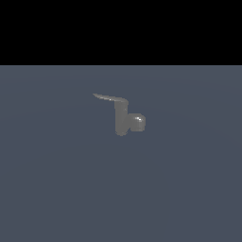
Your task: Turn on the faucet by rotating a designated handle.
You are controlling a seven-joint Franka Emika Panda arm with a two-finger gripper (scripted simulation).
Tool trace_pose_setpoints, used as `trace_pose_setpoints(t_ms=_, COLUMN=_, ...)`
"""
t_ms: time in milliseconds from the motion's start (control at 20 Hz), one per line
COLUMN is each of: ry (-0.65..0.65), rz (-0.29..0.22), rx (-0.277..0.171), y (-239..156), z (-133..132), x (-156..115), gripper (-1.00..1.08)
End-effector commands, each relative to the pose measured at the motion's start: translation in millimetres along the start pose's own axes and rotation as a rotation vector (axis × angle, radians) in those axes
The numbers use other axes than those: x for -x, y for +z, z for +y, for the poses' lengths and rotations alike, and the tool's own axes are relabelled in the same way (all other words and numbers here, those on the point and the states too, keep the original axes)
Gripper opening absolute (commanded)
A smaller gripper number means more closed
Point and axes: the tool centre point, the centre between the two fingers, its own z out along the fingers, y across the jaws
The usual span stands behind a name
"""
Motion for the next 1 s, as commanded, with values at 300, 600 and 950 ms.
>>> trace_pose_setpoints(t_ms=300, ry=0.033, rz=0.008, rx=-0.018, y=-2.3, z=0.5, x=-4.2, gripper=-1.0)
trace_pose_setpoints(t_ms=600, ry=0.051, rz=0.014, rx=-0.028, y=-4.2, z=1.2, x=-5.3, gripper=-1.0)
trace_pose_setpoints(t_ms=950, ry=0.075, rz=0.01, rx=-0.044, y=-2.6, z=0.0, x=-15.0, gripper=-1.0)
